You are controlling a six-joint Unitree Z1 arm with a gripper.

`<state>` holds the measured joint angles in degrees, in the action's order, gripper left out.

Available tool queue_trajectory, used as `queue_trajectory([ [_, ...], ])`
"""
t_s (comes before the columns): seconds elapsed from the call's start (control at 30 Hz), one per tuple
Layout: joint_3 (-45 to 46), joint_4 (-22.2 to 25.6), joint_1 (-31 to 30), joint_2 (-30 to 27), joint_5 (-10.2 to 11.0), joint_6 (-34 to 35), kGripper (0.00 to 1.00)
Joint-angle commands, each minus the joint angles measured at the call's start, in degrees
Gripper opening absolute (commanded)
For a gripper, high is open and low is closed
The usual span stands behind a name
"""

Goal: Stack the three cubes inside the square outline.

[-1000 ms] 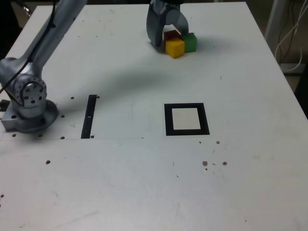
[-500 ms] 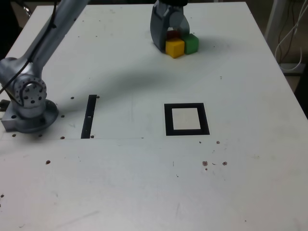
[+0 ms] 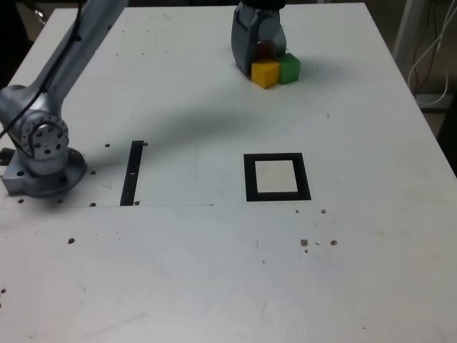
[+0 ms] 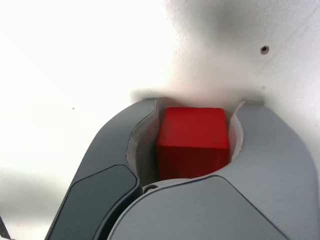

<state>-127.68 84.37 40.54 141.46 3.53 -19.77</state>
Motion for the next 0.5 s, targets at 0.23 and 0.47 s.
queue_trajectory([
  [0.23, -0.8, 0.6, 0.0, -2.5, 1.3, -1.6, 0.40],
  [0.47, 2.7, 0.7, -2.1, -9.6, 2.5, -2.0, 0.40],
])
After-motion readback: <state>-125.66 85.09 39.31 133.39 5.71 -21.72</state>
